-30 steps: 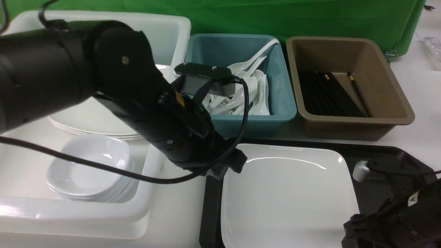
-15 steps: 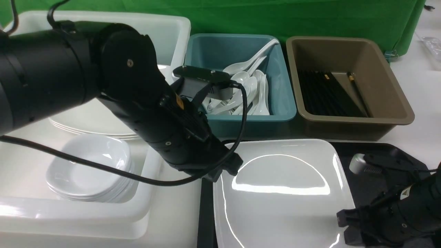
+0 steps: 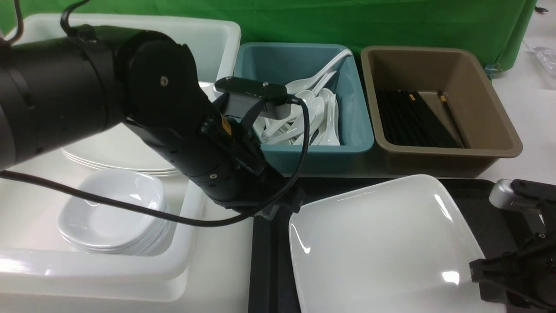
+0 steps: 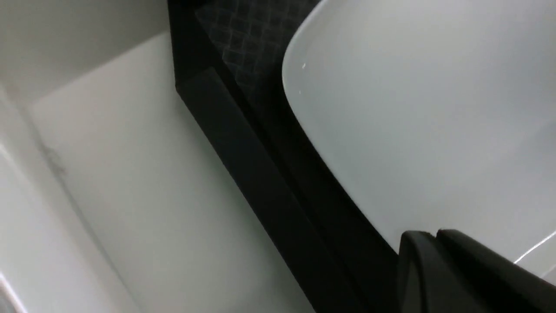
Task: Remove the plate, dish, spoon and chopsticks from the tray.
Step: Use the right arm to move the plate from left to right
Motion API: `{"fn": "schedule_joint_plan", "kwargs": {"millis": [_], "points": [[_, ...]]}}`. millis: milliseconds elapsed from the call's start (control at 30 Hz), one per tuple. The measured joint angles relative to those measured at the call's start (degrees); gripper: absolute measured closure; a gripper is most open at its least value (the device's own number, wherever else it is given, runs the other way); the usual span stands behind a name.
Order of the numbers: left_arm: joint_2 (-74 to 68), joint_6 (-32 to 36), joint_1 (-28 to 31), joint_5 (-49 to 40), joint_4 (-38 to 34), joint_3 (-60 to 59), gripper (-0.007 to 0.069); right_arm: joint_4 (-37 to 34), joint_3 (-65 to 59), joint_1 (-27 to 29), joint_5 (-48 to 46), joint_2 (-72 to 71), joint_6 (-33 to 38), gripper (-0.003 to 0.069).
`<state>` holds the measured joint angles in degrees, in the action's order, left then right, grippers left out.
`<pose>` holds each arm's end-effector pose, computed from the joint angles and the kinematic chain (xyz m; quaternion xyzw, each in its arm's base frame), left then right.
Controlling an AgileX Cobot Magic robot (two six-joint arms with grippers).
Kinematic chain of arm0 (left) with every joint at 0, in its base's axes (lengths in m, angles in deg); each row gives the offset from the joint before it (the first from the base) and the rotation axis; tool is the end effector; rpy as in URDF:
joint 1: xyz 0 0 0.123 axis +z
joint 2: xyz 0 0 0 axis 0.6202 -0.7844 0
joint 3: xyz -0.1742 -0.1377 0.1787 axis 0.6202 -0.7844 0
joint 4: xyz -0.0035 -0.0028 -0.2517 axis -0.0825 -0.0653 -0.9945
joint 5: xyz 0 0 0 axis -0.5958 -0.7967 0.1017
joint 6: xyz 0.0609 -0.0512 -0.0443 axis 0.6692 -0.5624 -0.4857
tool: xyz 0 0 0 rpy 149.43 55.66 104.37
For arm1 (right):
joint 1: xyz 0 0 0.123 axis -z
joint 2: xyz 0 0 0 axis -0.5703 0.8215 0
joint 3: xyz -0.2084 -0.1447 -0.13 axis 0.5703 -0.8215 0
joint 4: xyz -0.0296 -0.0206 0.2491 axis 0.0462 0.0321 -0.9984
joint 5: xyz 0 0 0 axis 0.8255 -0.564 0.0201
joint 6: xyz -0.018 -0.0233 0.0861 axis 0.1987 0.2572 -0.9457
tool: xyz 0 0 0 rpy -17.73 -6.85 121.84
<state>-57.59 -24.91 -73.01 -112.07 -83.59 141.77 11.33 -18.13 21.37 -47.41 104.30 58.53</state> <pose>0.2616 -0.1934 0.2968 0.2651 0.9304 -0.1339 0.2150 0.2035 0.0566 0.2190 -0.0011 0.9658 0.1027 0.2379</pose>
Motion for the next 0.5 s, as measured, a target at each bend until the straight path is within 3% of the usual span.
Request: {"fn": "schedule_joint_plan", "kwargs": {"millis": [200, 333, 500], "points": [[-1.9, 0.3, 2.4, 2.7, -1.7, 0.4, 0.0616, 5.0, 0.0, 1.3, -1.3, -0.2, -1.8, 0.0537], [-3.7, 6.7, 3.1, 4.1, -5.9, 0.5, 0.0615, 10.1, -0.1, 5.2, -2.7, -0.2, -3.3, 0.0524], [-6.8, 10.9, 2.6, 4.4, -10.9, 2.3, 0.0615, 11.7, -0.1, 6.8, -2.9, 0.5, -3.2, 0.0513]]}}
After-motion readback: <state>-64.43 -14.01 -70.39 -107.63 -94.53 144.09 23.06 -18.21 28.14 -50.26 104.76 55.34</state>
